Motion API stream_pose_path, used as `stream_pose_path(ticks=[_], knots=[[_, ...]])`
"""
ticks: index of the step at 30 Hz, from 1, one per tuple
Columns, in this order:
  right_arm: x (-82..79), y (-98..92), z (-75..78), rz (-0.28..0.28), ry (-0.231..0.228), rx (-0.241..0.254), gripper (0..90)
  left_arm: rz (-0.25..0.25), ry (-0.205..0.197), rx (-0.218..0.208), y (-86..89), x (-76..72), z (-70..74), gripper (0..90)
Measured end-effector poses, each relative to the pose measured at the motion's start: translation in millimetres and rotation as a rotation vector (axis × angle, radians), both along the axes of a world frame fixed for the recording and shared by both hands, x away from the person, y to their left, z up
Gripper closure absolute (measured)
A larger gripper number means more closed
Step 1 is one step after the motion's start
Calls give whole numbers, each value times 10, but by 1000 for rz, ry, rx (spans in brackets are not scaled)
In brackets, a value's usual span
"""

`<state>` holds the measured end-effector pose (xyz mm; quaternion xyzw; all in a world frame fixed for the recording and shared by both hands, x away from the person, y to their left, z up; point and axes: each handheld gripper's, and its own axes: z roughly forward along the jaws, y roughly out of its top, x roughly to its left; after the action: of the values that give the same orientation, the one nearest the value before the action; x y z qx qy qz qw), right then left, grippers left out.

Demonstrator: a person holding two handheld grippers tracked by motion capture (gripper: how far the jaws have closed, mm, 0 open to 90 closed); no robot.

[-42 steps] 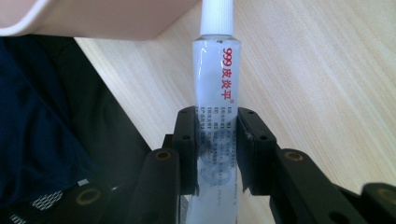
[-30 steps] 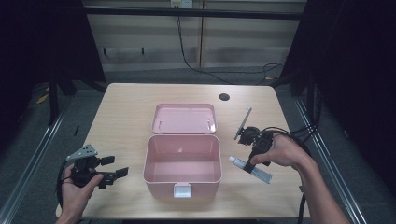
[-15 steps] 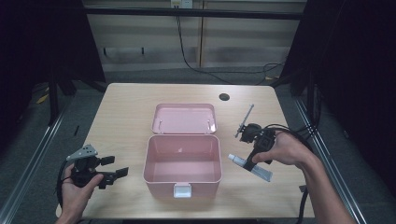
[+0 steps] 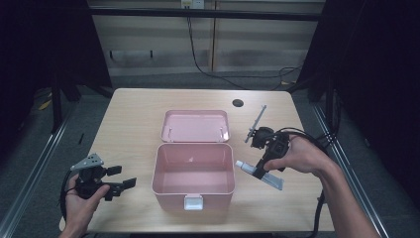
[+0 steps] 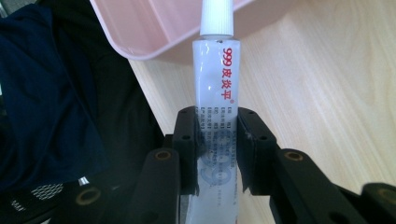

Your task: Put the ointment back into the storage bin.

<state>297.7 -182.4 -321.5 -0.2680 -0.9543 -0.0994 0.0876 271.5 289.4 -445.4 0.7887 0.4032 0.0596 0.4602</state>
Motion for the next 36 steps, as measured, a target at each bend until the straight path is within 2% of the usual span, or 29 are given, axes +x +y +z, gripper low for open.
stream_pose_path(ticks=[10,14,26,29,36], knots=[[-5,165,141,47,-9,19,716,1,1,-1,2,0,0,169],[4,294,175,74,-14,30,716,0,2,-2,1,1,-1,169],[45,608,191,141,-17,46,716,-2,0,-5,7,0,4,169],[52,717,153,181,-8,41,717,1,-3,-5,12,-2,6,169],[63,857,127,205,-9,45,717,1,-3,-5,8,-1,4,169]])
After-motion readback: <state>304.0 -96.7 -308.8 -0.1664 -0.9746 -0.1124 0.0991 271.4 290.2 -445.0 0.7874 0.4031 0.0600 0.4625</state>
